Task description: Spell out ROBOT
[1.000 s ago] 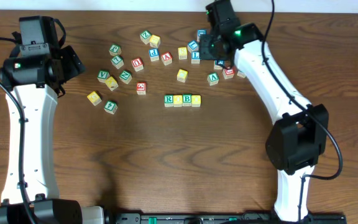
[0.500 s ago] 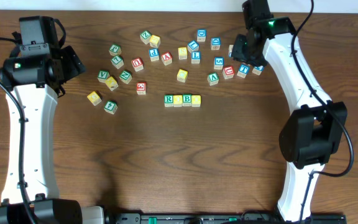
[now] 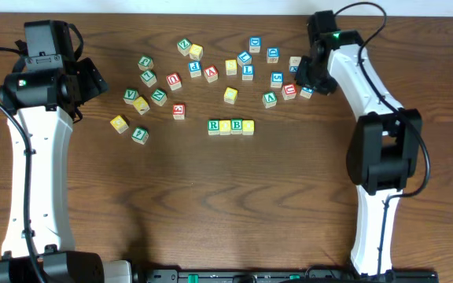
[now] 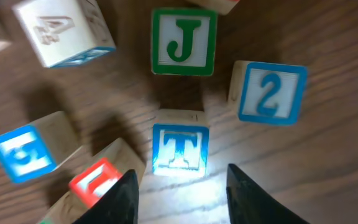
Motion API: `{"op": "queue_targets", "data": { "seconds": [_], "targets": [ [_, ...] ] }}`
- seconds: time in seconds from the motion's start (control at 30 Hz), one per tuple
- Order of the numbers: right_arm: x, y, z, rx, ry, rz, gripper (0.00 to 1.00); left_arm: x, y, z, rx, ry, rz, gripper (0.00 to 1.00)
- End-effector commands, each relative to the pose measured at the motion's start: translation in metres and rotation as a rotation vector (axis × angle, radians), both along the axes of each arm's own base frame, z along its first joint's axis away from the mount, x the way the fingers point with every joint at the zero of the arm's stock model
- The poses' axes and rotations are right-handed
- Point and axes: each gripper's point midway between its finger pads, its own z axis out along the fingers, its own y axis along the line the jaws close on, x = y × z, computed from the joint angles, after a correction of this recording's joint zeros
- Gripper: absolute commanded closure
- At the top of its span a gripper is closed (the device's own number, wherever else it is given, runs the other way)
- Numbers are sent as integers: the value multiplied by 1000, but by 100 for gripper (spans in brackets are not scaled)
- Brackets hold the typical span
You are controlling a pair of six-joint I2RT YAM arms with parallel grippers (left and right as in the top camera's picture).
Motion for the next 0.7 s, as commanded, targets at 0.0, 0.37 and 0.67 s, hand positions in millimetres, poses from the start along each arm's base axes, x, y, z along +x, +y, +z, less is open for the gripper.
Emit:
{"op": "queue_targets", "data": {
  "seconds": [0.0,0.37,0.67],
  "targets": [
    [1,-3,-15,-14,19,-12,59,-4,4,-1,13,6,14,2],
    [13,-4,-15,-11,-25,2,55,-4,4,-1,13,6,14,2],
    [16,-7,-19,-28,-27,17,59,-4,4,-1,13,6,14,2]
  ]
}}
